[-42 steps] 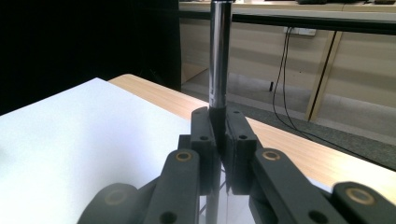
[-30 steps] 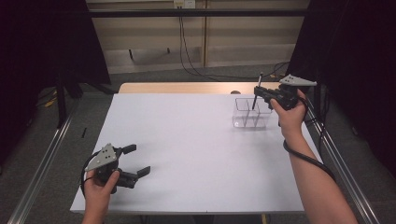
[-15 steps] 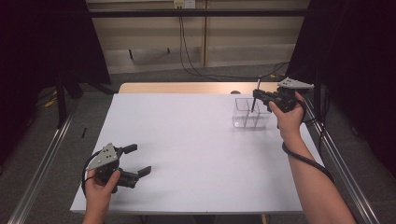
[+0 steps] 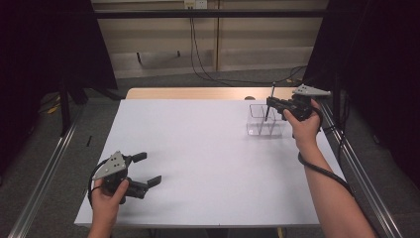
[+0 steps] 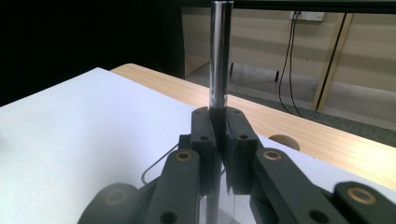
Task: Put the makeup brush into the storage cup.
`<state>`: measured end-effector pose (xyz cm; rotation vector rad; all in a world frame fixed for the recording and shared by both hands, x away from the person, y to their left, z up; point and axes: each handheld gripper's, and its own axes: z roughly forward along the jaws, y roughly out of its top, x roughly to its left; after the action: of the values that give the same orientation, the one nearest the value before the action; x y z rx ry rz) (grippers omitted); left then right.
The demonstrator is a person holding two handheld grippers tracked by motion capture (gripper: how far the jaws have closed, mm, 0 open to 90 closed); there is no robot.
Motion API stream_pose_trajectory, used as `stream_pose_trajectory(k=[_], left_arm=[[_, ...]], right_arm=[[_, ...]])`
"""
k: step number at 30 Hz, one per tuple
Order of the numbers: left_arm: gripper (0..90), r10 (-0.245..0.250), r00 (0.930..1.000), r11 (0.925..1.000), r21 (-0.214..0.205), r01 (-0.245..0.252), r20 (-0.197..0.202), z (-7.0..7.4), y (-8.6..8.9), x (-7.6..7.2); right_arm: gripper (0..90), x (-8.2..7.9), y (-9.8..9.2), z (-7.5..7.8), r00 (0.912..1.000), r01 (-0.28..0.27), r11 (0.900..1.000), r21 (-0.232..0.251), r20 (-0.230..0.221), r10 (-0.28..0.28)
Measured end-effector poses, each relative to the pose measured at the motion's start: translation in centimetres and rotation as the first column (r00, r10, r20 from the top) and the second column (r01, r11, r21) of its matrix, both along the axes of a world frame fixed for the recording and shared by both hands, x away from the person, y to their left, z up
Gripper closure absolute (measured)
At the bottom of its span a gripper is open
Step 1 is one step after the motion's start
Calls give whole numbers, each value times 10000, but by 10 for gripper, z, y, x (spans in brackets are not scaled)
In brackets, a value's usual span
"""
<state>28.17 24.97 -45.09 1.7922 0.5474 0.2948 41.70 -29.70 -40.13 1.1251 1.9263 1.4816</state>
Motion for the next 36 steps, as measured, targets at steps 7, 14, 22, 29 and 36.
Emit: stream_pose_trajectory(k=[7,14,22,29,36], left_arm=[[15,2,10000,10000,-2,-2,-11,0,2,-1],[15,33,10000,10000,-61,-33,-2,0,3,-2],[15,58,10000,10000,-34,-57,29,1,4,-3],[15,35,10000,10000,-72,-35,7,0,3,-2],[15,46,10000,10000,-80,-46,7,0,2,-2]], right_arm=[[833,0,0,-3,10000,10,10000,29,-94,-10],[491,-1,3,-6,9991,-155,9958,900,-392,191],[178,-3,7,-5,9990,-219,9952,950,-367,255],[83,-5,7,-4,9992,-311,9957,870,-233,332],[69,-8,8,-5,9990,-324,9968,735,-278,345]])
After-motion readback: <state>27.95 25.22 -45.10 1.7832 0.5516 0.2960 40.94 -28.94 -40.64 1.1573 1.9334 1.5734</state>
